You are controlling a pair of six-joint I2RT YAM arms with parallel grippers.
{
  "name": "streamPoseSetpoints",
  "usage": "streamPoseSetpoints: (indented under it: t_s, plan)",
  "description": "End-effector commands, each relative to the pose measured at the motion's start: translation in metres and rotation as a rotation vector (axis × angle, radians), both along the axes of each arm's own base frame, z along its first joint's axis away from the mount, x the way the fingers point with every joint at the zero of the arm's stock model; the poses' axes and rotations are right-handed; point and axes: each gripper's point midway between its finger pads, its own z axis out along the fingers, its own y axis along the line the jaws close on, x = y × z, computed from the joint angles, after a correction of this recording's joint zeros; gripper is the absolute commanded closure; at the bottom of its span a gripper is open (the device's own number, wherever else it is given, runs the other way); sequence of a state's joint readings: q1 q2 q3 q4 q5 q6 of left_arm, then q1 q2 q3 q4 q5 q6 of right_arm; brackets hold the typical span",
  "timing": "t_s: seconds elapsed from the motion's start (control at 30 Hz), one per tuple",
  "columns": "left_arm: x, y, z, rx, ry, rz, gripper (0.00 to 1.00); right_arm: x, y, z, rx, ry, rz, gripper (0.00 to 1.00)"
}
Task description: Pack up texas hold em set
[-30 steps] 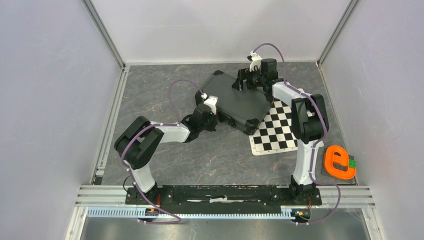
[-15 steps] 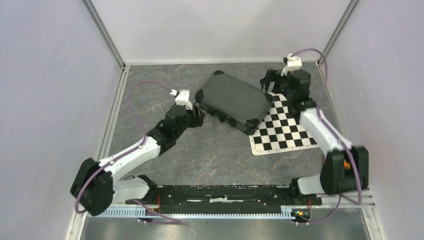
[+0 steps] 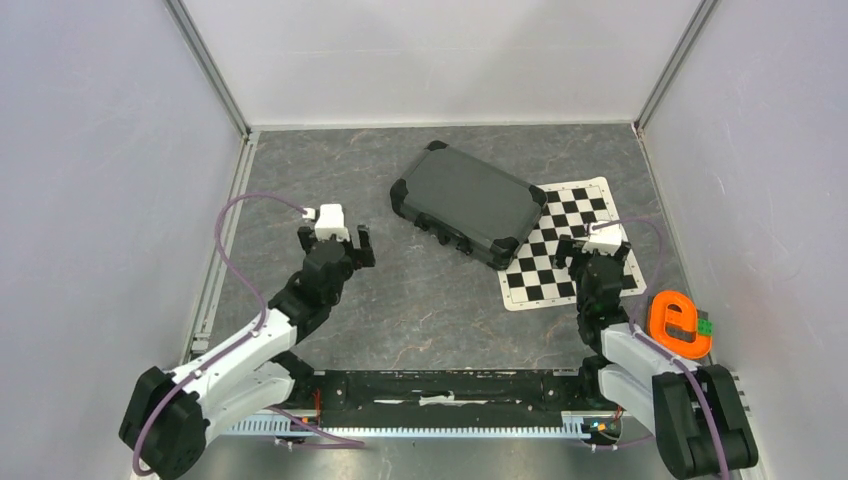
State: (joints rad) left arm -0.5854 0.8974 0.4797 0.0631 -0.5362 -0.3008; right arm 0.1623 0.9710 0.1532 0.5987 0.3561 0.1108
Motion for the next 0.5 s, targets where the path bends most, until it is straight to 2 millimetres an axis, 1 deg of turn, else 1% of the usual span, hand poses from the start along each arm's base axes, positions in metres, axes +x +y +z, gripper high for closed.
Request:
streamPoseSetpoints:
  t_s: [0.0, 0.07, 0.13, 0.17, 0.2, 0.23, 0.27, 0.3, 0.37, 0.4, 0.43, 0.47]
  plan:
    - [0.011, 0.018, 0.004, 0.190, -0.168, 0.004, 0.00, 0.007, -0.010, 0.041, -0.191, -0.198, 0.006, 0.02]
    - [0.015, 0.035, 0.007, 0.203, -0.200, 0.083, 0.00, 0.008, -0.013, 0.032, -0.224, -0.169, 0.003, 0.02]
    - [0.022, 0.055, 0.001, 0.251, -0.180, 0.120, 0.00, 0.007, -0.011, 0.021, -0.233, -0.149, 0.019, 0.02]
    - [0.026, 0.064, -0.005, 0.269, -0.176, 0.147, 0.00, 0.007, -0.011, 0.023, -0.233, -0.171, 0.021, 0.02]
    - [0.028, 0.074, -0.009, 0.279, -0.189, 0.173, 0.01, 0.009, -0.009, 0.021, -0.240, -0.155, 0.033, 0.02]
    - [0.029, 0.082, -0.017, 0.283, -0.196, 0.188, 0.01, 0.012, -0.004, 0.028, -0.252, -0.190, 0.061, 0.02]
    - [0.032, 0.091, -0.016, 0.257, -0.235, 0.215, 0.02, 0.012, -0.003, 0.033, -0.259, -0.225, 0.066, 0.02]
    - [0.033, 0.096, -0.022, 0.241, -0.247, 0.225, 0.02, 0.012, -0.002, 0.041, -0.254, -0.267, 0.064, 0.02]
    - [0.041, 0.111, -0.031, 0.233, -0.237, 0.252, 0.03, 0.024, 0.005, 0.038, -0.262, -0.240, 0.106, 0.03]
    - [0.045, 0.116, -0.033, 0.234, -0.235, 0.269, 0.03, 0.029, 0.007, 0.035, -0.266, -0.218, 0.117, 0.03]
    - [0.049, 0.115, -0.035, 0.214, -0.223, 0.261, 0.03, 0.032, 0.009, 0.032, -0.273, -0.193, 0.128, 0.04]
    - [0.055, 0.110, -0.038, 0.190, -0.214, 0.214, 0.03, 0.033, 0.009, 0.029, -0.280, -0.166, 0.132, 0.03]
